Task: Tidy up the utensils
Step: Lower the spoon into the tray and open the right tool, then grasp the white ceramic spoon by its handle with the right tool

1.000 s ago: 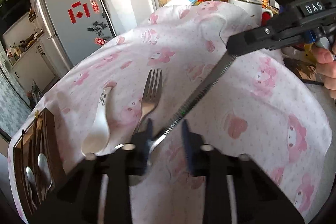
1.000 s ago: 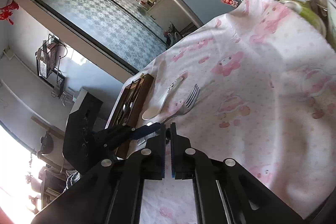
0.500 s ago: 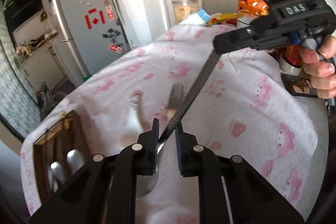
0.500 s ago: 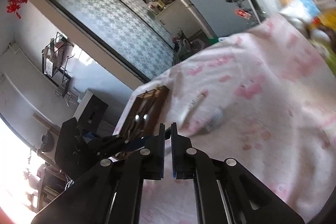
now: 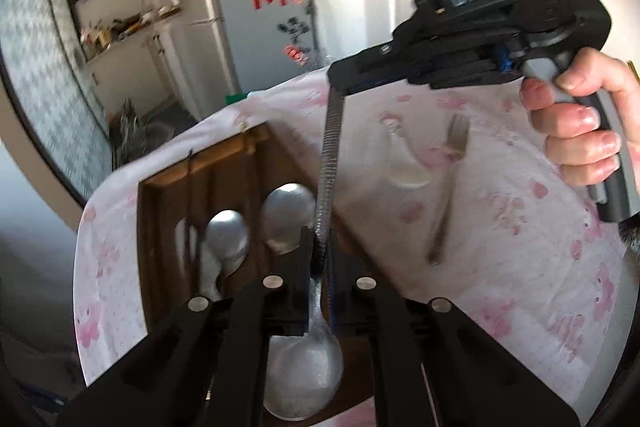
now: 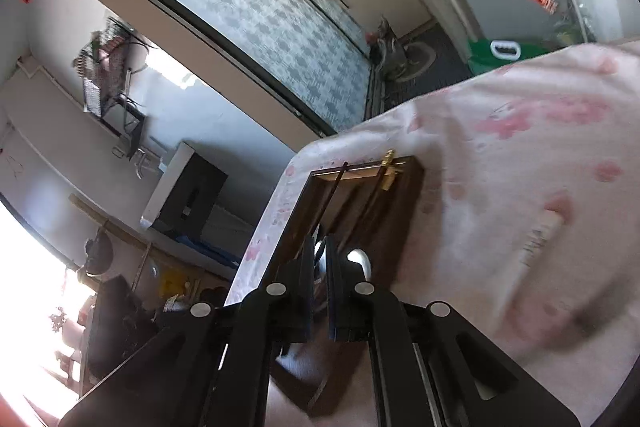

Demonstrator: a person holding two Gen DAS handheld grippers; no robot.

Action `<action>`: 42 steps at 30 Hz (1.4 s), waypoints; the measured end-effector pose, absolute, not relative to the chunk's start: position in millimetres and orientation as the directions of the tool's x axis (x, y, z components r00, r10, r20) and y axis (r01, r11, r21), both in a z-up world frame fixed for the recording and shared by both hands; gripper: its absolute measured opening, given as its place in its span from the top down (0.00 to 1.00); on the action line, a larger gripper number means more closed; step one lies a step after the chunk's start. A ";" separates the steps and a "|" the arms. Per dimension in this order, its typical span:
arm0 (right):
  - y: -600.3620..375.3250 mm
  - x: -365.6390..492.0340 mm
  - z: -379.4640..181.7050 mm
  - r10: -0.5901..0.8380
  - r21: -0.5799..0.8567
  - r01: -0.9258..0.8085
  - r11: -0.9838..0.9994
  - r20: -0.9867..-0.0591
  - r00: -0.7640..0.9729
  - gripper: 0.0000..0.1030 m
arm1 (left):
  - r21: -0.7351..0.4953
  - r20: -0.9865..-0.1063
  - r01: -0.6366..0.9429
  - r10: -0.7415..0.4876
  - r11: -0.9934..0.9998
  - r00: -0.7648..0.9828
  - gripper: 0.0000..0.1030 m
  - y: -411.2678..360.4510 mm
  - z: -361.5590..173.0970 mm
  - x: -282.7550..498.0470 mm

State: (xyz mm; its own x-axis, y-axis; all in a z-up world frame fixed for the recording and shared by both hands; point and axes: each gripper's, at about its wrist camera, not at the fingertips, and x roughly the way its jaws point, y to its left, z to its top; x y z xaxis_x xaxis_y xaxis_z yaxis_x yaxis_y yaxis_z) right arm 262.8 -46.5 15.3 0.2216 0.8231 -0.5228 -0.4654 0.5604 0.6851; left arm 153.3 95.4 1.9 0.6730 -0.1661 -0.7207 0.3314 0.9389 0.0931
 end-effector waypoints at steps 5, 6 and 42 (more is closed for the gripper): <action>-19.0 277.3 -6.5 0.798 0.658 -0.461 0.595 -0.552 0.242 0.94 | 0.093 -0.737 0.295 -0.133 0.951 0.663 0.93 108.2 -10.0 163.0; -15.6 279.4 -10.4 0.793 0.658 -0.452 0.602 -0.557 0.246 0.94 | 0.097 -0.743 0.286 -0.122 0.953 0.658 0.93 110.4 -13.8 166.5; -190.8 254.3 -2.4 0.778 0.637 -0.453 0.624 -0.451 0.437 0.31 | -0.070 -0.818 0.255 -0.202 0.964 0.539 0.43 8.0 -31.8 232.6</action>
